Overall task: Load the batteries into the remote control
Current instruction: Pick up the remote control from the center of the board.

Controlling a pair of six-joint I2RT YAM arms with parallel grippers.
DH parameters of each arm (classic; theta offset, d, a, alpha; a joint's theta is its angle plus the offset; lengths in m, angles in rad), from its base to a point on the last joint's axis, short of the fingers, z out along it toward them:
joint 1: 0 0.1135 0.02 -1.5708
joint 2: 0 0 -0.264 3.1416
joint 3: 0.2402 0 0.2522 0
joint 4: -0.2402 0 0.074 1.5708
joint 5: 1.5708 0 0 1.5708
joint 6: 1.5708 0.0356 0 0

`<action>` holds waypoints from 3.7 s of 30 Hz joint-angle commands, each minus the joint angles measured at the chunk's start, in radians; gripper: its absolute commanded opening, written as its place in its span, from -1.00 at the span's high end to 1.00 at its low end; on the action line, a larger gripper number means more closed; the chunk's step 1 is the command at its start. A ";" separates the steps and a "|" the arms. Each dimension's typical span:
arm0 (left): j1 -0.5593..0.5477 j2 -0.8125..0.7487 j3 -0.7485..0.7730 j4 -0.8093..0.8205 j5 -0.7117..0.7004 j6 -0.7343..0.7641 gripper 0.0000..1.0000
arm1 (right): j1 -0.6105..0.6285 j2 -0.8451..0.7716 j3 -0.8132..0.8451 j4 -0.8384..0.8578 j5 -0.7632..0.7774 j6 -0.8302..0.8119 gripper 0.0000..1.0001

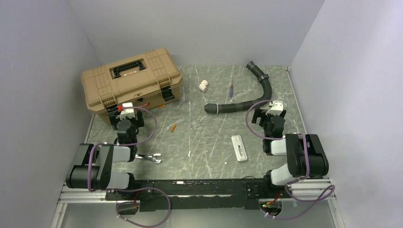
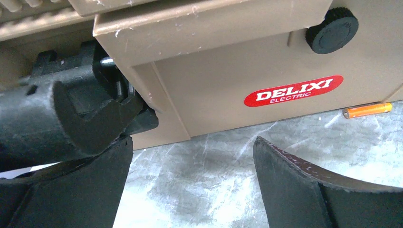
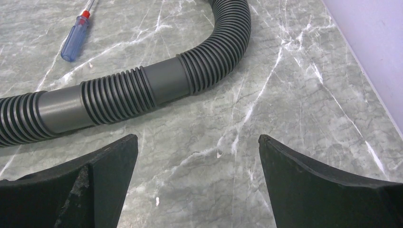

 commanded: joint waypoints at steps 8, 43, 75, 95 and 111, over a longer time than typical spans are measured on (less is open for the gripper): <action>0.012 -0.008 0.021 0.090 0.028 -0.008 -0.98 | -0.002 0.004 0.020 0.054 0.009 0.018 -1.00; -0.083 -0.605 0.368 -1.222 -0.004 -0.572 -0.98 | -0.001 -0.681 0.232 -0.988 0.071 0.470 -1.00; -0.063 -0.719 0.448 -1.363 0.386 -0.481 -0.98 | 0.489 -0.447 0.343 -1.472 0.183 0.615 -1.00; -0.065 -0.712 0.416 -1.297 0.488 -0.506 -0.98 | 0.698 -0.239 0.373 -1.633 0.265 0.818 -0.82; -0.065 -0.692 0.424 -1.310 0.485 -0.518 -0.98 | 0.781 -0.191 0.352 -1.630 0.304 0.882 0.35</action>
